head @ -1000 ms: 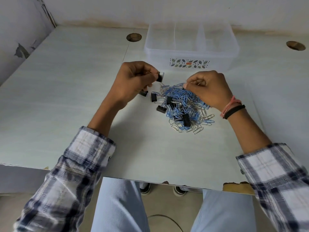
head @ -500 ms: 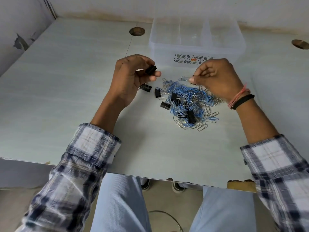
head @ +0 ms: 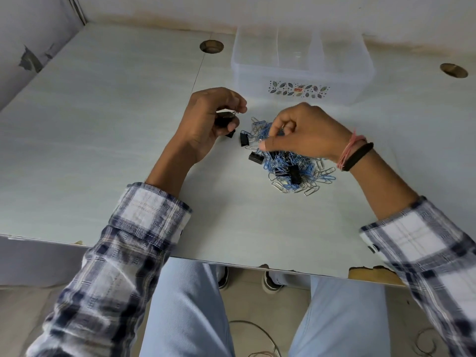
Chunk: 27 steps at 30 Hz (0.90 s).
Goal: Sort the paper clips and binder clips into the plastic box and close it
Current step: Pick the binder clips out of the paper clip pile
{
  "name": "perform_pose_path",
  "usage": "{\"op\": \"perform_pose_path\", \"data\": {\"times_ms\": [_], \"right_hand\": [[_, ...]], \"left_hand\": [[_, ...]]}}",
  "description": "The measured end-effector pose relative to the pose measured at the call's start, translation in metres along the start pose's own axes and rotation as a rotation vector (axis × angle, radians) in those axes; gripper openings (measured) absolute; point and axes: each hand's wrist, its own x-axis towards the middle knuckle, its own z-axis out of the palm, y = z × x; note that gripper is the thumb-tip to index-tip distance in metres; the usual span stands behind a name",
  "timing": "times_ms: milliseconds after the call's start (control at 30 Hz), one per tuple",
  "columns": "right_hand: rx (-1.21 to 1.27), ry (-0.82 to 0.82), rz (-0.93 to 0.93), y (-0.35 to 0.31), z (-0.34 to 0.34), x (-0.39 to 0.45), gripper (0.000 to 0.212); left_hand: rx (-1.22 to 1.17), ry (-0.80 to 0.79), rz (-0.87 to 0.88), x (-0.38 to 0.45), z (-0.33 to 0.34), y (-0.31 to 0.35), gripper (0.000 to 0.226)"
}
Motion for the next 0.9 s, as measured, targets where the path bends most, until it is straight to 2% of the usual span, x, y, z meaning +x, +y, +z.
{"op": "perform_pose_path", "data": {"times_ms": [33,100,200,267,367,433,500,633,733,800,900], "right_hand": [[-0.093,-0.006,-0.021,0.001,0.002,0.001,0.038],[-0.116,-0.007,-0.046,0.002,0.004,0.0,0.037],[0.051,0.077,-0.07,0.004,0.005,0.0,0.035],[0.329,0.105,-0.043,0.008,0.002,0.0,0.033],[1.001,0.041,0.047,0.021,-0.008,0.001,0.016],[1.355,0.008,0.183,0.032,-0.017,-0.002,0.02],[1.519,-0.031,0.262,0.044,-0.023,-0.006,0.033],[1.599,-0.027,0.336,0.055,-0.026,-0.014,0.032],[1.572,0.062,0.432,0.059,-0.035,-0.015,0.022],[1.394,0.176,0.511,0.068,-0.048,-0.016,0.015],[0.923,0.319,0.591,0.085,-0.069,-0.015,0.009]], "left_hand": [[0.036,0.003,0.001,0.0,0.0,0.0,0.022],[0.084,-0.005,0.004,0.0,-0.001,-0.001,0.018],[0.118,-0.051,0.016,-0.001,-0.001,-0.001,0.011],[0.184,-0.077,0.039,-0.001,-0.003,-0.003,0.019],[0.285,-0.105,0.062,-0.003,-0.003,-0.006,0.025],[0.298,-0.085,0.069,-0.004,-0.003,-0.007,0.025],[0.285,-0.053,0.078,-0.003,-0.001,-0.007,0.026],[0.299,-0.043,0.055,0.0,0.012,-0.003,0.033],[0.308,-0.104,0.058,0.003,0.028,0.006,0.025],[0.186,-0.148,0.035,0.009,0.036,0.012,0.024],[0.032,-0.178,-0.005,0.016,0.041,0.013,0.036]]}}
